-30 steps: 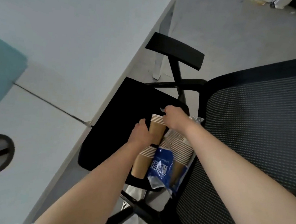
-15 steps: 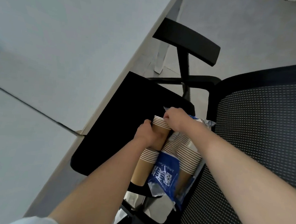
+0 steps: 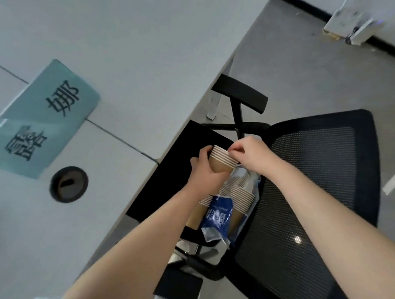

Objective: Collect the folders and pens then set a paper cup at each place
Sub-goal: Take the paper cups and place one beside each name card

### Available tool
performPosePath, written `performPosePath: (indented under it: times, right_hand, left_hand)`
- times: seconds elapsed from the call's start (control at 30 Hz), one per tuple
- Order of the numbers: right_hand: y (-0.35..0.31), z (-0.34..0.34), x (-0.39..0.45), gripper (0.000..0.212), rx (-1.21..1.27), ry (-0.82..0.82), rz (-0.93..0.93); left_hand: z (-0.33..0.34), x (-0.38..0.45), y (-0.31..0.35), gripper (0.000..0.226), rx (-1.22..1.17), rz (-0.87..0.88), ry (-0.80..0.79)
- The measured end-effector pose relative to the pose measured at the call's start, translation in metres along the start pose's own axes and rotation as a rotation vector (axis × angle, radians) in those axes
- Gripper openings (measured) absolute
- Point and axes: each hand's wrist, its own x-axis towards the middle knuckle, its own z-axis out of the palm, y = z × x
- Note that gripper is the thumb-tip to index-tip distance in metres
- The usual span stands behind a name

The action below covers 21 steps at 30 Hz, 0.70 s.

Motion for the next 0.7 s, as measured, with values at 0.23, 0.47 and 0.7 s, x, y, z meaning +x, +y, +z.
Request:
performPosePath:
  times: [0.23, 0.47, 0.7]
  right_hand:
    - [-0.075, -0.011, -0.133, 0.022, 0.190, 0.078, -0.099]
    - [-0.135, 0.019, -0.246, 0.023, 0.318, -0.002, -0.147]
    - [-0.200, 0.041, -0.286, 0.026, 0.288, 0.017, -0.209]
  left_hand:
    - [-0.037, -0.146, 0.031, 0.080, 0.200, 0.195, 0.202]
    - [-0.064, -0.277, 0.014, 0.072, 0.224, 0.197, 0.354]
    - [-0.102, -0.335, -0.007, 0.067, 0.160, 0.180, 0.478]
